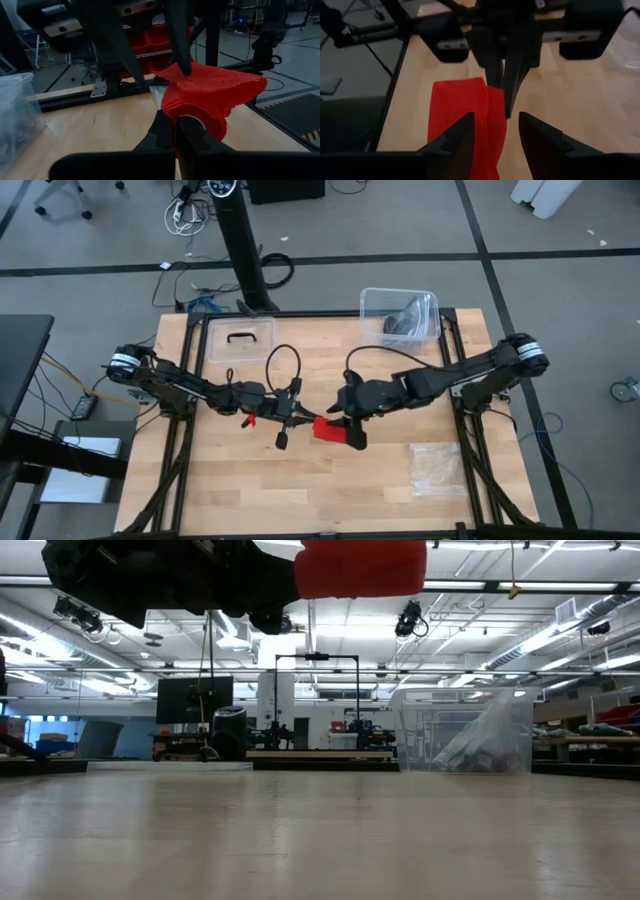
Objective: Roll bandage
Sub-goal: Roll the red bandage
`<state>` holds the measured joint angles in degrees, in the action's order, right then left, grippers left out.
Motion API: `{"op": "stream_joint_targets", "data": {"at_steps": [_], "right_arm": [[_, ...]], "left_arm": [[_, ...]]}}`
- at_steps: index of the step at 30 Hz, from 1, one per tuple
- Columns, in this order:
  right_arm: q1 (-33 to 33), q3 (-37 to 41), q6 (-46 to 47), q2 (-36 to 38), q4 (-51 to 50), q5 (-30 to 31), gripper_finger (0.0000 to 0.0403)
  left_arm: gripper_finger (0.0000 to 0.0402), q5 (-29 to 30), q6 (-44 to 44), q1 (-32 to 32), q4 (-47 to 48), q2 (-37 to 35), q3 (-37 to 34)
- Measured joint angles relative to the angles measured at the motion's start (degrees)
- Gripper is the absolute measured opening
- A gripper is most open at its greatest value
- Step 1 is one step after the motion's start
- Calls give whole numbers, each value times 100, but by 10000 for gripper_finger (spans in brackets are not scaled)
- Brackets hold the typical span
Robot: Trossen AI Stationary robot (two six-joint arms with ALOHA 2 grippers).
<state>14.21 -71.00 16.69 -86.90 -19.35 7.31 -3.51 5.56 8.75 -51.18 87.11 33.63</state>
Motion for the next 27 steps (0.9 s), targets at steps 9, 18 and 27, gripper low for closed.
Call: {"op": "stream_joint_targets", "data": {"at_steps": [9,18,27], "right_arm": [[-2,-155,-44,-112,-258,-110,50],[40,-155,-186,-80,-304,-108,3],[68,-208,-73,-71,-305,-109,74]], "left_arm": [[0,2,15,0,22,0,2],[0,1,15,0,33,0,2],[0,1,16,0,37,0,2]]}}
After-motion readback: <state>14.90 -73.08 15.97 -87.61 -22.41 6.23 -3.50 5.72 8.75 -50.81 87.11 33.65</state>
